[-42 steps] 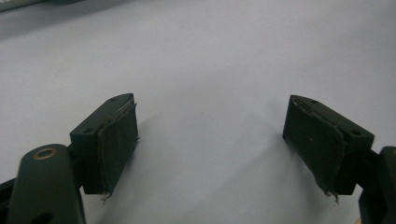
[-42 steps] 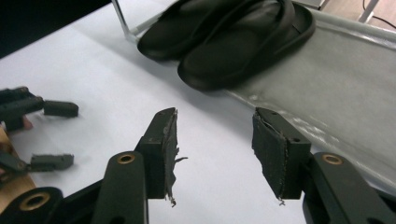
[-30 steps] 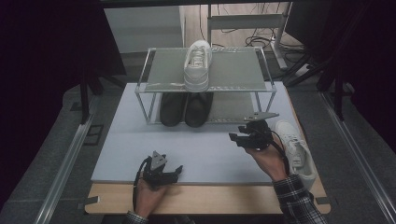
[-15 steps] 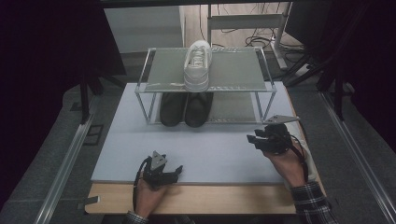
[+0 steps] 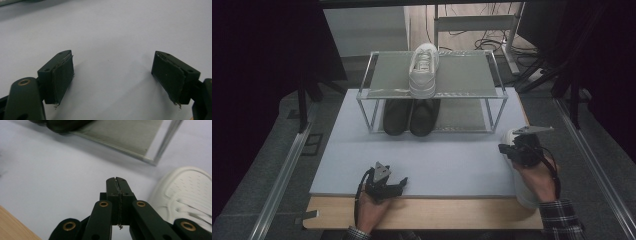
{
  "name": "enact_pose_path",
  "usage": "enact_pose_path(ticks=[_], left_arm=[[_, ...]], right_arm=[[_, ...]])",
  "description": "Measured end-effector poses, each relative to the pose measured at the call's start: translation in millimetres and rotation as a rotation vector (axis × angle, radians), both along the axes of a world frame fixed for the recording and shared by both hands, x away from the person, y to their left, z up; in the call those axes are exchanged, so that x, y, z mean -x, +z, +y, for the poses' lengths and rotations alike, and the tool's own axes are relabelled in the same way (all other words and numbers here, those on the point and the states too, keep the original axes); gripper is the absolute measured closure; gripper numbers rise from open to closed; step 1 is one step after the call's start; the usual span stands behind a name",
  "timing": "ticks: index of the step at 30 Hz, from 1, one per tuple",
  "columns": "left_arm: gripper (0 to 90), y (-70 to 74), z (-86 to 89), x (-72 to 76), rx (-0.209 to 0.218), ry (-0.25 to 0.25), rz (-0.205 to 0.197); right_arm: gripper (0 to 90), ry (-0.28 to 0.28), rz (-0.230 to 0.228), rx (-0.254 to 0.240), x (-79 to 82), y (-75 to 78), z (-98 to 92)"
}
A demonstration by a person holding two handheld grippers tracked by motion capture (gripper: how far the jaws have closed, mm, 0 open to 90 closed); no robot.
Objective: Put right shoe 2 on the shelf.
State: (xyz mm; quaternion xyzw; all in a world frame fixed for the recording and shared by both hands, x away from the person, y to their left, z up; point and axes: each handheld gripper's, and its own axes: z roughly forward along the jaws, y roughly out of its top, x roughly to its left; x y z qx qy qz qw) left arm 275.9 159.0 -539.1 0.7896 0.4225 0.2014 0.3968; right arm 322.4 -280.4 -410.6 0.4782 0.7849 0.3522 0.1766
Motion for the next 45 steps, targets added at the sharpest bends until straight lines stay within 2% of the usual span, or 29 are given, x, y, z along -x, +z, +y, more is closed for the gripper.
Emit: enact_pose_path(ticks=[3, 19, 20, 24, 25, 29, 31, 41, 45], left_arm=[[17.7, 0.1, 0.2, 0.0, -0.002, -0.002, 0.001], [17.7, 0.1, 0.0, 0.2, 0.000, 0.001, 0.003], [17.7, 0.1, 0.0, 0.2, 0.000, 0.000, 0.003], [17.7, 0.1, 0.0, 0.2, 0.000, 0.000, 0.003], [17.7, 0.1, 0.0, 0.2, -0.001, 0.000, 0.003], [17.7, 0.1, 0.0, 0.2, -0.001, 0.001, 0.003], [17.7, 0.1, 0.0, 0.2, 0.000, 0.001, 0.003], [17.7, 0.1, 0.0, 0.2, 0.000, 0.001, 0.003], [17.7, 0.0, 0.0, 0.2, 0.000, 0.001, 0.002]], right_arm=[[89.7, -0.017, -0.001, 0.007, 0.3, 0.2, -6.4], [89.6, -0.166, -0.002, -0.001, -2.4, 2.0, -64.0], [89.6, -0.189, -0.002, -0.003, -3.1, 1.9, -72.5], [89.6, -0.213, 0.004, -0.003, -4.5, 0.0, -82.4], [89.6, -0.233, 0.010, -0.004, -5.4, -2.8, -88.6], [89.6, -0.254, 0.019, -0.001, -6.3, -9.0, -97.1], [89.6, -0.266, 0.028, 0.004, -6.6, -17.0, -104.2], [89.6, -0.285, 0.076, 0.007, -4.0, -44.4, -114.5], [89.6, -0.291, 0.081, 0.004, -2.5, -49.1, -116.7]])
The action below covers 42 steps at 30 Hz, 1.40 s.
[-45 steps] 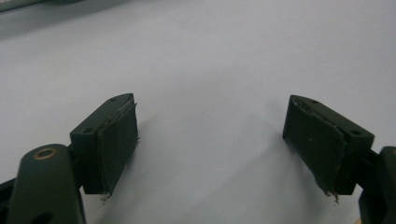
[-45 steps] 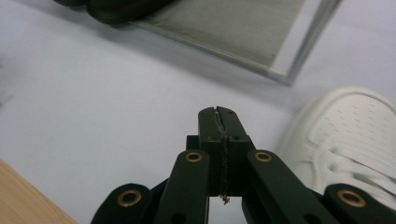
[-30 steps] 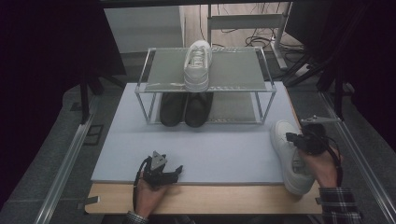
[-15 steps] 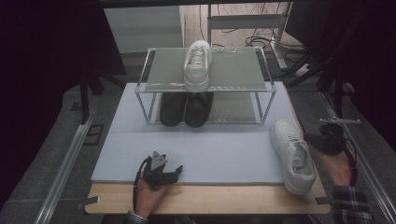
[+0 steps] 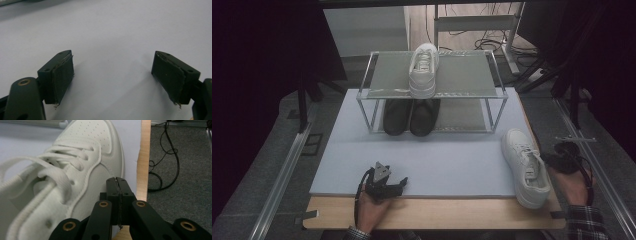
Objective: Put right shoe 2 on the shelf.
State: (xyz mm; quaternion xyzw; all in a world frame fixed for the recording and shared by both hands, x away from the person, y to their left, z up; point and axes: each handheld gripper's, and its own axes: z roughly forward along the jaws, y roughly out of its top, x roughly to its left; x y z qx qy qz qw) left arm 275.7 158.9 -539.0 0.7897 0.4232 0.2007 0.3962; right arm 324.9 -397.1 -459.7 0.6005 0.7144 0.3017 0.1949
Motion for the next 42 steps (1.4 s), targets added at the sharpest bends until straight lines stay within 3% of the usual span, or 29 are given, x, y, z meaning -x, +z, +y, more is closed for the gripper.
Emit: enact_pose_path(ticks=[11, 19, 32, 42], left_arm=[[17.7, 0.0, -0.1, 0.0, 0.000, 0.001, 0.000], [17.7, 0.0, -0.1, 0.0, 0.000, 0.001, 0.000], [17.7, -0.1, -0.1, 0.0, 0.001, 0.001, 0.000], [17.7, 0.0, 0.0, 0.0, 0.000, 0.000, 0.000]], right_arm=[[89.8, -0.013, 0.015, -0.025, 6.0, -7.9, -0.8], [89.8, 0.019, 0.013, -0.058, 4.5, -9.7, 9.9], [89.8, 0.099, 0.017, -0.073, 1.1, -10.9, 47.9], [89.8, 0.167, 0.019, -0.057, -1.2, -11.0, 83.0]])
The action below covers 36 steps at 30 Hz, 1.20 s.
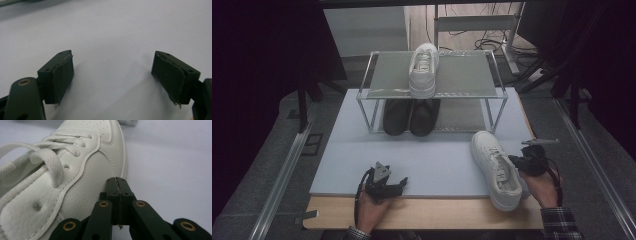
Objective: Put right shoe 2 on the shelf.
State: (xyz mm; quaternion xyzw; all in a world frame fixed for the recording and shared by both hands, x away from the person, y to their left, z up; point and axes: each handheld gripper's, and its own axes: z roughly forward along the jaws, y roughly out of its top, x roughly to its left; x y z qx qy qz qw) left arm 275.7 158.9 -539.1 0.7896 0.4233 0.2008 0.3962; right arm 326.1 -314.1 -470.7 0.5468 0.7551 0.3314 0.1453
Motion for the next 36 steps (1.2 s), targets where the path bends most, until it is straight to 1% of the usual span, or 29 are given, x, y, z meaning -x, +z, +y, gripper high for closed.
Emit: enact_pose_path(ticks=[6, 7, 10, 12, 14, 18, 22, 24, 25, 26, 27, 28, 29, 30, 31, 34, 36], left_arm=[[17.7, 0.0, 0.0, 0.0, 0.000, 0.000, 0.000], [17.7, 0.0, 0.0, 0.0, 0.000, 0.000, 0.000], [17.7, 0.0, 0.0, 0.0, 0.000, 0.000, 0.000], [17.7, 0.0, 0.0, 0.0, 0.000, 0.000, 0.000], [17.7, 0.0, 0.0, 0.0, -0.001, 0.000, 0.000], [17.7, 0.0, 0.0, 0.0, -0.001, 0.000, 0.000], [17.7, 0.0, 0.0, 0.0, 0.000, 0.000, 0.000], [17.7, 0.0, 0.0, 0.0, 0.000, 0.000, 0.000], [17.7, 0.0, 0.0, 0.0, 0.000, 0.000, 0.000], [17.7, 0.0, 0.0, 0.0, 0.000, 0.000, 0.000], [17.7, 0.0, 0.0, 0.0, 0.001, 0.000, 0.000], [17.7, 0.0, 0.0, 0.0, 0.000, 0.000, 0.000], [17.7, 0.0, 0.0, 0.0, 0.000, 0.000, 0.000], [17.7, 0.0, 0.0, 0.0, 0.000, 0.000, 0.000], [17.7, 0.0, -0.1, 0.0, 0.000, 0.000, 0.000], [17.7, 0.0, -0.1, 0.0, 0.000, 0.000, 0.000], [17.7, 0.0, -0.1, 0.0, 0.000, 0.000, 0.000]], right_arm=[[89.8, 0.025, 0.004, 0.003, -1.7, 0.1, 13.2], [89.9, 0.037, 0.011, 0.002, -2.6, 0.3, 19.3], [89.8, 0.049, 0.013, -0.004, -3.5, 0.1, 23.9], [89.8, 0.071, 0.012, -0.003, -4.7, -0.2, 32.2], [89.8, 0.075, 0.016, -0.008, -4.9, -0.1, 35.3], [89.9, 0.108, 0.021, -0.011, -6.7, -0.6, 47.7], [89.8, 0.130, 0.019, -0.011, -8.4, -1.7, 55.8], [89.7, 0.134, 0.016, 0.000, -8.9, -1.1, 56.8], [89.6, 0.138, 0.022, -0.012, -8.6, 0.0, 54.7], [89.6, 0.138, 0.022, -0.012, -8.6, 0.0, 54.7], [89.0, 0.144, 0.014, -0.024, -6.7, 1.7, 51.6], [89.0, 0.144, 0.014, -0.024, -6.7, 1.7, 51.6], [87.8, 0.144, 0.004, -0.026, -3.3, 4.7, 48.9], [87.8, 0.144, 0.004, -0.026, -3.3, 4.7, 48.9], [86.6, 0.146, -0.003, -0.024, 0.6, 8.5, 45.9], [85.7, 0.146, -0.013, -0.019, 4.4, 12.5, 42.8], [84.3, 0.145, -0.018, -0.024, 8.8, 16.0, 40.7]])
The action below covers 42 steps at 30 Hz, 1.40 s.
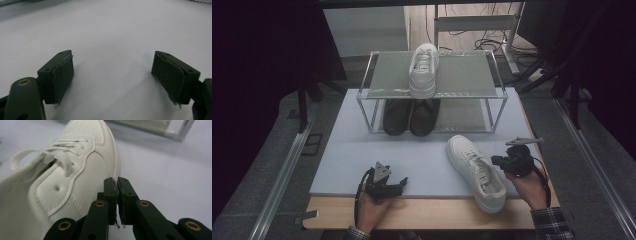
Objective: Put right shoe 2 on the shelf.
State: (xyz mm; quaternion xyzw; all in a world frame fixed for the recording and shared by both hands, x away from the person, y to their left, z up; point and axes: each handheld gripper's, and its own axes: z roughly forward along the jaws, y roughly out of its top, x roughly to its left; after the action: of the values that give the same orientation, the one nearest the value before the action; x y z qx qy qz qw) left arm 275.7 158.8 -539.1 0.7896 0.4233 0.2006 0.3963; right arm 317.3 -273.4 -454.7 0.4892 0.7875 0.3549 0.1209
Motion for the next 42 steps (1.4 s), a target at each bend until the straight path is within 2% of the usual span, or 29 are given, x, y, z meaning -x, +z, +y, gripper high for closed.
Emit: enact_pose_path(ticks=[10, 20, 26, 32, 37, 42], left_arm=[[17.7, 0.0, 0.0, 0.0, 0.000, 0.000, 0.000], [17.7, 0.0, -0.1, 0.1, -0.001, 0.001, 0.000], [17.7, 0.0, -0.2, 0.1, -0.001, 0.002, 0.000], [17.7, 0.0, -0.2, 0.1, -0.001, 0.001, 0.000], [17.7, 0.0, -0.2, 0.1, 0.000, 0.002, 0.000], [17.7, 0.0, -0.1, 0.0, 0.000, 0.001, 0.000]], right_arm=[[78.0, 0.020, -0.046, 0.011, 24.1, 15.8, -10.4], [70.0, 0.054, -0.063, -0.030, 46.9, 29.2, -11.9], [63.1, 0.077, -0.056, -0.047, 46.6, 29.7, -7.7], [59.4, 0.101, -0.054, -0.030, 40.9, 25.2, 3.4], [59.9, 0.108, -0.046, -0.014, 33.6, 18.8, 11.0], [67.9, 0.106, -0.046, -0.004, 30.4, 16.5, 11.6]])
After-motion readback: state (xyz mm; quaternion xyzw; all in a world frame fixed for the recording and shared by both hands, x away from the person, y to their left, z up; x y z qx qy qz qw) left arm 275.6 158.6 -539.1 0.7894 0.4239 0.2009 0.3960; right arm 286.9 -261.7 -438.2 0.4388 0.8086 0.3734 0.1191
